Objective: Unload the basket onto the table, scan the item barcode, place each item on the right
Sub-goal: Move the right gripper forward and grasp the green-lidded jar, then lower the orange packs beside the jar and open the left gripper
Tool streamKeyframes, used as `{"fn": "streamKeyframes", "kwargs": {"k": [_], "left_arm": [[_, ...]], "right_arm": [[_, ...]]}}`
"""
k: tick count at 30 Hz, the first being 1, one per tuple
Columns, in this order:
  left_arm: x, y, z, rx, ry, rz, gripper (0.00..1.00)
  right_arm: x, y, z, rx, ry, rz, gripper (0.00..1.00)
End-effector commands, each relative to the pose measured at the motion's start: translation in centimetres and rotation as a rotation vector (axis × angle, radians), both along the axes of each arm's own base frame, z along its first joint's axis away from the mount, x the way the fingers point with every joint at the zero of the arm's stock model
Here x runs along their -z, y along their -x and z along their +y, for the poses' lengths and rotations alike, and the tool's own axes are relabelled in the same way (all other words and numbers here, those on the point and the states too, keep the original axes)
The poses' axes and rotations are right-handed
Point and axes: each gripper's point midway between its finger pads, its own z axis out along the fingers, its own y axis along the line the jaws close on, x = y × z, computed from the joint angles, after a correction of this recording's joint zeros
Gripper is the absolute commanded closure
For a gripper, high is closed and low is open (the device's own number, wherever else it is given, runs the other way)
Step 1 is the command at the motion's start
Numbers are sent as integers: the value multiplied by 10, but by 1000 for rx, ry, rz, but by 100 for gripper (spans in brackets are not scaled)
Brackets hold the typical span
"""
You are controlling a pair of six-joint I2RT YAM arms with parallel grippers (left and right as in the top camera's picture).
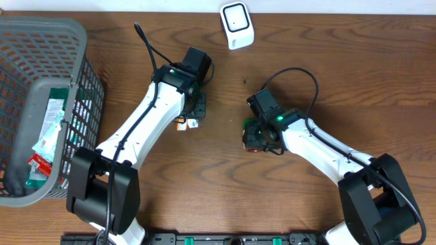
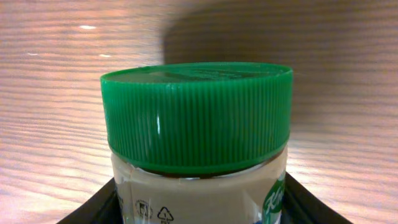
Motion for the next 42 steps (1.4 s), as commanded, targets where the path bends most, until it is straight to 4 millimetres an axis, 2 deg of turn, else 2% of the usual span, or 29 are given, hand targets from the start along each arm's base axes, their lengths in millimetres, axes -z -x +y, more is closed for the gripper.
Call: {"fn": "streamKeyframes", "kwargs": {"k": [1,6,9,11,14,20,24,26,29,33,38,42], "left_arm": [[1,2,-6,-1,36,10,55],[2,2,-28,31,125,10,55],[3,3,-43,44,161,1,55],[2,2,-56,34,183,-21,55],[-2,-2,-80,25,229,-67,55],[-13,6,-149,51,352,-148,55],[-11,21,-198,110,416,-181,55],[-5,27,-210,126,410,-185,55],[11,35,-218,135,364,-184,55],[29,34,-214,129,301,-188,55],[44,36,-212,120,287,-154,55],[58,45,-222,124,323,-90,55]], "right_arm": [[-24,-21,-33,9,102,-97,57],[-37,-25,-81,102,163,-91,56],[-39,-20,-113,122,194,-49,52],[-37,-15,-127,107,191,-12,52],[-34,-8,-137,93,142,36,53],[-32,0,-149,103,92,83,54],[-33,1,-142,61,51,85,55],[-32,4,-142,60,49,96,55],[-29,11,-141,58,52,120,55],[-21,16,-144,58,65,129,55],[-7,21,-143,55,65,125,56],[0,21,-142,53,55,114,55]]}}
